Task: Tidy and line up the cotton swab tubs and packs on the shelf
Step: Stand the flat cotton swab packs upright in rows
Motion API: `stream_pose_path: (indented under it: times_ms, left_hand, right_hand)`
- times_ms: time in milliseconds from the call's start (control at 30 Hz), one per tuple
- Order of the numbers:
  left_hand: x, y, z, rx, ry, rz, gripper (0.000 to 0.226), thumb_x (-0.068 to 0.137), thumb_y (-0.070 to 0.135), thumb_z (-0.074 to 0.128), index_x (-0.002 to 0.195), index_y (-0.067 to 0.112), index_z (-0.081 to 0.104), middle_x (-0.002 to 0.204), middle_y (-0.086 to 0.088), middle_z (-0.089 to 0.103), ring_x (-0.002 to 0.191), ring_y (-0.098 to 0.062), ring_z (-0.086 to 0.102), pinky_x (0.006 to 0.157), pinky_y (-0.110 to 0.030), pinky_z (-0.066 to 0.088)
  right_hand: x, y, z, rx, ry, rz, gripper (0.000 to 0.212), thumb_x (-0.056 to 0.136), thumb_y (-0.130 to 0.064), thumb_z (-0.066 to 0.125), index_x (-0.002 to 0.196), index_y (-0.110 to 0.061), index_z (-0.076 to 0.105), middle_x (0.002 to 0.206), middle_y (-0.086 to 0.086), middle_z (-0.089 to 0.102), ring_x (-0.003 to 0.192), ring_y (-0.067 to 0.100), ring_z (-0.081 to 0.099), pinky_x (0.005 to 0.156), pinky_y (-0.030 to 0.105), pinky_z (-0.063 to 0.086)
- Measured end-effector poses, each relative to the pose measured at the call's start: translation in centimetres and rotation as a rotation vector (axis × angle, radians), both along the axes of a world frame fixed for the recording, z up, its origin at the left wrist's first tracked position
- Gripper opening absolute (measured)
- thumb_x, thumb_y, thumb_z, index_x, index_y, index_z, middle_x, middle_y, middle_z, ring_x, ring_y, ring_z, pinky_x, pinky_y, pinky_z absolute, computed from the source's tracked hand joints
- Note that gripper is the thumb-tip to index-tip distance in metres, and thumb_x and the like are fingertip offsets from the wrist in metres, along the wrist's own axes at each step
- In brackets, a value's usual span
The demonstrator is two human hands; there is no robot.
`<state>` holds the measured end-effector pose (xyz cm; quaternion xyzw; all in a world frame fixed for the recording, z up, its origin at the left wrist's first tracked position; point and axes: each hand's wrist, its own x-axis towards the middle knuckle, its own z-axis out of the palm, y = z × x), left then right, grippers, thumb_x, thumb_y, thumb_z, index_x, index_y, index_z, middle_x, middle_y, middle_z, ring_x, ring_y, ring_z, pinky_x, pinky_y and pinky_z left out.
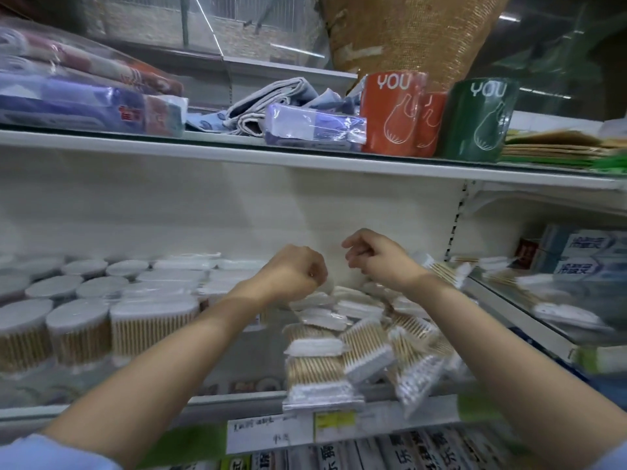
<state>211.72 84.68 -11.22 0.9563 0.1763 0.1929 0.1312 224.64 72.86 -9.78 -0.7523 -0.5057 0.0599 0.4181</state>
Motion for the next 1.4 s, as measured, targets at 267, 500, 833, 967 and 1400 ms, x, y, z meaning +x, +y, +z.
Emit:
stream_pose_path:
  times_ms: [267,500,833,967,1400]
  left_hand:
    - [2.6,-3.3,0.6,-0.056,-0.034,-0.094,0.02,0.088,0.019,0.052,0.097,0.019,0.07,0.097,0.005,0.069,0.089,-0.012,0.061,0.08,-0.025,0.049]
    - [5.4,-4.8,1.0,-0.06,-0.065,-0.133,0.019,0.09,0.022,0.055,0.102,0.017,0.069,0.102,0.003,0.068,0.092,-0.013,0.061,0.078,-0.022,0.045]
    - [6.7,-5.6,0.9,-0.068,-0.092,-0.146,0.023,0.089,0.025,0.057,0.11,0.017,0.065,0.111,-0.003,0.066,0.092,-0.016,0.061,0.081,-0.026,0.048]
    - [5.9,-4.2,0.4,-0.215,-0.256,-0.046,0.055,0.086,0.026,0.063,0.135,0.015,0.041,0.129,-0.009,0.048,0.111,-0.024,0.054,0.092,-0.031,0.045]
    - [-1.0,-2.5,-0.9,-0.949,-0.558,-0.178,0.058,0.065,0.037,0.075,0.115,0.019,0.053,0.108,-0.006,0.068,0.095,-0.023,0.068,0.087,-0.04,0.054]
  right_hand:
    - [0.9,-3.1,-0.1,0.003,0.01,-0.035,0.025,0.089,-0.005,0.052,0.111,-0.014,0.058,0.092,-0.001,0.061,0.091,0.017,0.058,0.087,0.031,0.047]
    - [3.5,-5.3,0.0,0.014,-0.053,-0.172,0.024,0.088,-0.013,0.06,0.112,-0.014,0.058,0.106,0.006,0.059,0.1,0.02,0.057,0.088,0.032,0.048]
    - [7.8,-6.7,-2.4,-0.125,-0.411,-0.535,0.043,0.089,-0.028,0.061,0.13,-0.021,0.052,0.124,0.007,0.062,0.113,0.028,0.057,0.09,0.036,0.044]
    - [5.6,-6.5,-1.2,0.205,-0.214,-0.243,0.037,0.09,-0.027,0.061,0.126,-0.018,0.056,0.115,0.0,0.065,0.103,0.015,0.059,0.085,0.027,0.046]
    - [0.3,-3.8,-2.5,0.363,0.527,0.192,0.021,0.099,-0.024,0.042,0.102,-0.018,0.062,0.09,-0.002,0.074,0.088,0.011,0.069,0.082,0.029,0.055]
